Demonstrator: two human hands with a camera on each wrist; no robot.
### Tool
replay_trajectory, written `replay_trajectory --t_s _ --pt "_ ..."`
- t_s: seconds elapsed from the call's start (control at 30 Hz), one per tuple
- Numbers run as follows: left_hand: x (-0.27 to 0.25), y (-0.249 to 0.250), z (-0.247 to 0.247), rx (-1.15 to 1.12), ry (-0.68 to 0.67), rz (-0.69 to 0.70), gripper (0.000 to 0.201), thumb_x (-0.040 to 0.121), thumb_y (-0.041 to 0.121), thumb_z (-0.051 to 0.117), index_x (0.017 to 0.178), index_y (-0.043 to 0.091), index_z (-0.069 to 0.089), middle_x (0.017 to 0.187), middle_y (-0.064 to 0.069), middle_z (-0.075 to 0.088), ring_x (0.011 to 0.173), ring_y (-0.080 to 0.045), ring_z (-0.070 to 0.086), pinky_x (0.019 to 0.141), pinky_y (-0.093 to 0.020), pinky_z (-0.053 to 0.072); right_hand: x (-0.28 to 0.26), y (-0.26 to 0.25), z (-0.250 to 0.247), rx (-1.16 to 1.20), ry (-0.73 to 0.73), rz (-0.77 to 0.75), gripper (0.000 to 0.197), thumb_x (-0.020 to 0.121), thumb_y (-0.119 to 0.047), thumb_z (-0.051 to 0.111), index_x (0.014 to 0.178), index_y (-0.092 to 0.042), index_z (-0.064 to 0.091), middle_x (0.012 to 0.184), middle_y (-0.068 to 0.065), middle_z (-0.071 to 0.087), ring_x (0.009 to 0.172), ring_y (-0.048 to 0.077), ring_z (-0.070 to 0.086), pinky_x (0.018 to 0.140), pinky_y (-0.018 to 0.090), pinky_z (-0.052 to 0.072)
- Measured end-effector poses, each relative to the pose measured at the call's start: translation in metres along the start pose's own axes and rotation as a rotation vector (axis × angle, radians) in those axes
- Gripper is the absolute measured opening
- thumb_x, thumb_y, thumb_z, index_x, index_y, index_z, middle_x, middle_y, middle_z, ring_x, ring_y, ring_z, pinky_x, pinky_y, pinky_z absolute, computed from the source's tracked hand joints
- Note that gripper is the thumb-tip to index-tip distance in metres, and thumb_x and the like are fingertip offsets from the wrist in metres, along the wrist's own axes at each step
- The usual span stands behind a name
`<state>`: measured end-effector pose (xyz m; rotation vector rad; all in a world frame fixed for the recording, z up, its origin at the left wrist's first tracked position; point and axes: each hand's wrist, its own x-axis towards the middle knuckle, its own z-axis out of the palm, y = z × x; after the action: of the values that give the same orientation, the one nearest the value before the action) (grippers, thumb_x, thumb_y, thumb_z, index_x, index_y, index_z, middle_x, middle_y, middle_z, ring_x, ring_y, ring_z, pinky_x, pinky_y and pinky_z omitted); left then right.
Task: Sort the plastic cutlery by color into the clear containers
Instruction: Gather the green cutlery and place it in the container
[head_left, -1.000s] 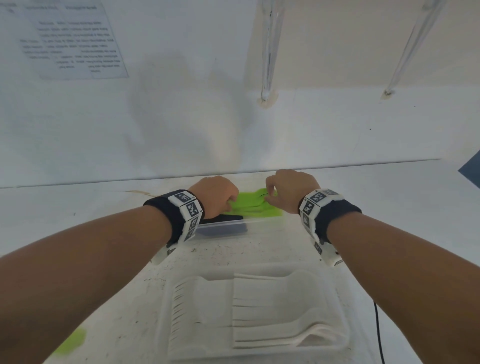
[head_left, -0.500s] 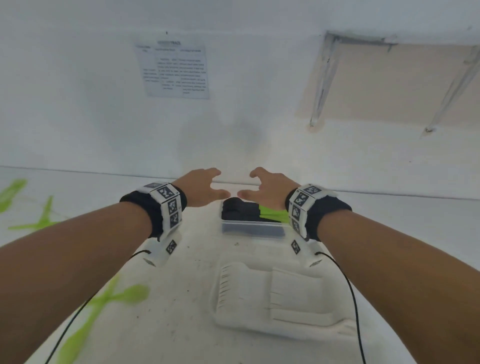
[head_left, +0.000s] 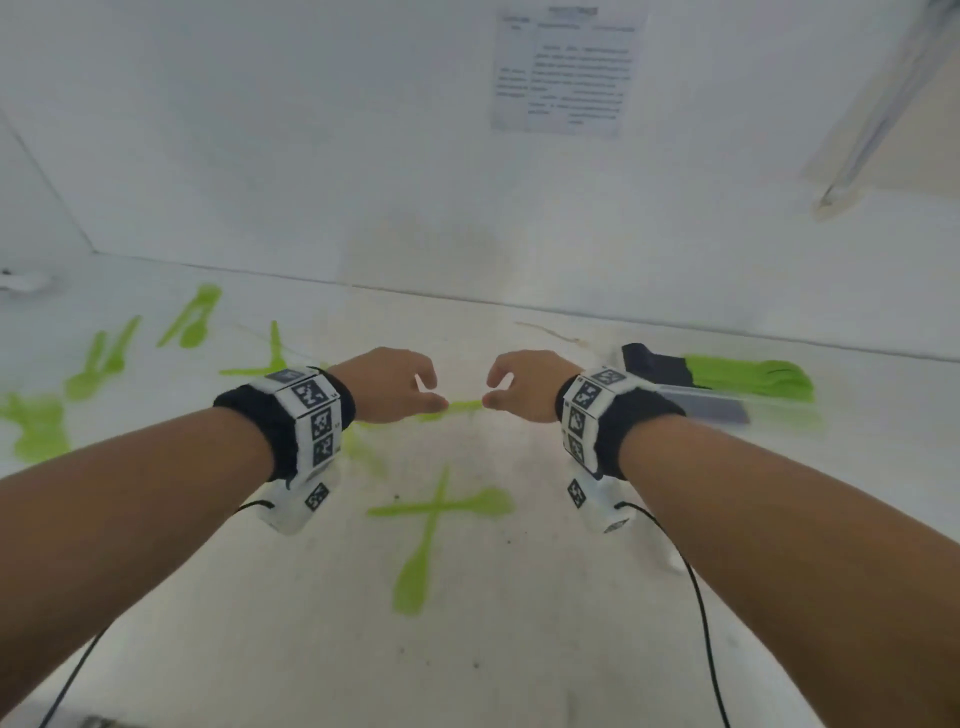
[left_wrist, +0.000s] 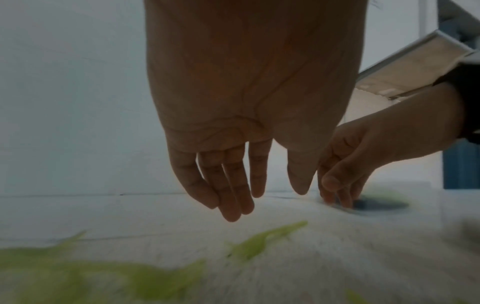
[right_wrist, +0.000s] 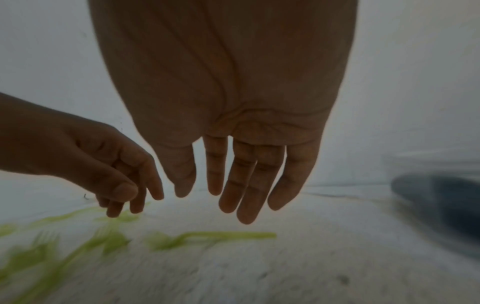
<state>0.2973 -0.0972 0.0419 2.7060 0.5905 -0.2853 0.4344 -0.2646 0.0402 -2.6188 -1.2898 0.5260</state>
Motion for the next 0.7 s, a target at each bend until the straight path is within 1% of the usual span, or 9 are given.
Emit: replay_trajectory --t_s 0.13,0.2,0.3,0.37,0.5,0.53,0.6,0.63,0.7 --pt "-0.019 -0.049 0.01 0.029 -0.041 0.165 0.027 0.098 0.044 0.06 0.12 0.029 0.065 0.108 0.012 0.066 0.095 -0.008 0.059 0.082 -0.027 0.043 0.002 -0.035 0.042 -0.037 -0.054 0.047 0.017 0.096 -0.04 0.063 0.107 -0.029 0.069 0.12 -0.004 0.064 0.113 0.022 0.06 0.098 0.036 0.05" --pt "-0.027 -0.063 0.018 0.028 -0.061 0.284 0.022 0.098 0.04 0.061 0.118 0.03 0.067 0.105 0.013 0.066 0.089 -0.003 0.058 0.081 -0.027 0.046 -0.001 -0.043 0.058 -0.046 -0.059 0.088 0.016 0.096 -0.039 0.062 0.105 -0.029 0.07 0.118 -0.004 0.065 0.11 0.022 0.061 0.096 0.035 0.051" --pt "-0.036 -0.067 0.031 0.09 -0.111 0.489 0.02 0.099 0.031 0.06 0.118 0.03 0.069 0.103 0.011 0.061 0.091 -0.009 0.06 0.086 -0.029 0.049 -0.011 -0.048 0.071 -0.021 -0.025 0.166 0.018 0.096 -0.038 0.06 0.108 -0.028 0.069 0.115 -0.005 0.064 0.108 0.02 0.06 0.094 0.032 0.05" --pt "-0.041 -0.06 0.04 0.201 -0.129 0.617 0.025 0.101 0.03 0.055 0.124 0.031 0.066 0.106 0.009 0.056 0.096 -0.013 0.059 0.085 -0.03 0.046 -0.019 -0.047 0.074 -0.001 0.003 0.209 0.017 0.096 -0.035 0.059 0.108 -0.028 0.069 0.111 -0.006 0.063 0.106 0.019 0.06 0.091 0.03 0.048" --pt "-0.046 -0.046 0.063 0.394 -0.127 0.895 0.037 0.1 0.021 0.051 0.135 0.028 0.061 0.119 -0.002 0.055 0.103 -0.023 0.055 0.088 -0.04 0.047 -0.043 -0.05 0.08 0.139 0.039 0.209 0.015 0.093 -0.026 0.06 0.103 -0.027 0.072 0.086 -0.017 0.058 0.092 0.013 0.057 0.083 0.026 0.042" --pt "-0.047 -0.042 0.067 0.416 -0.129 0.955 0.035 0.099 0.018 0.053 0.131 0.024 0.064 0.118 -0.005 0.057 0.103 -0.026 0.055 0.087 -0.043 0.048 -0.049 -0.053 0.081 0.172 0.029 0.196 0.014 0.093 -0.025 0.061 0.1 -0.027 0.073 0.079 -0.018 0.058 0.086 0.012 0.057 0.081 0.025 0.04" --pt "-0.047 -0.038 0.071 0.43 -0.124 1.043 0.024 0.098 0.014 0.054 0.115 0.016 0.071 0.109 -0.007 0.06 0.099 -0.027 0.056 0.083 -0.044 0.049 -0.06 -0.059 0.084 0.208 -0.027 0.183 0.013 0.092 -0.024 0.061 0.094 -0.03 0.072 0.068 -0.011 0.066 0.076 0.006 0.06 0.074 0.025 0.042" --pt "-0.047 -0.037 0.071 0.416 -0.12 1.06 0.018 0.099 0.013 0.055 0.107 0.014 0.071 0.105 -0.007 0.06 0.094 -0.026 0.055 0.081 -0.043 0.048 -0.063 -0.061 0.085 0.215 -0.062 0.185 0.013 0.091 -0.024 0.06 0.091 -0.031 0.071 0.068 -0.008 0.071 0.073 0.001 0.062 0.073 0.025 0.044" --pt "-0.048 -0.04 0.068 0.344 -0.064 1.121 0.013 0.1 0.014 0.056 0.095 0.013 0.068 0.098 -0.005 0.059 0.084 -0.02 0.046 0.075 -0.041 0.045 -0.067 -0.061 0.09 0.223 -0.095 0.193 0.009 0.089 -0.028 0.062 0.09 -0.034 0.068 0.074 -0.01 0.075 0.077 -0.003 0.064 0.078 0.026 0.048"
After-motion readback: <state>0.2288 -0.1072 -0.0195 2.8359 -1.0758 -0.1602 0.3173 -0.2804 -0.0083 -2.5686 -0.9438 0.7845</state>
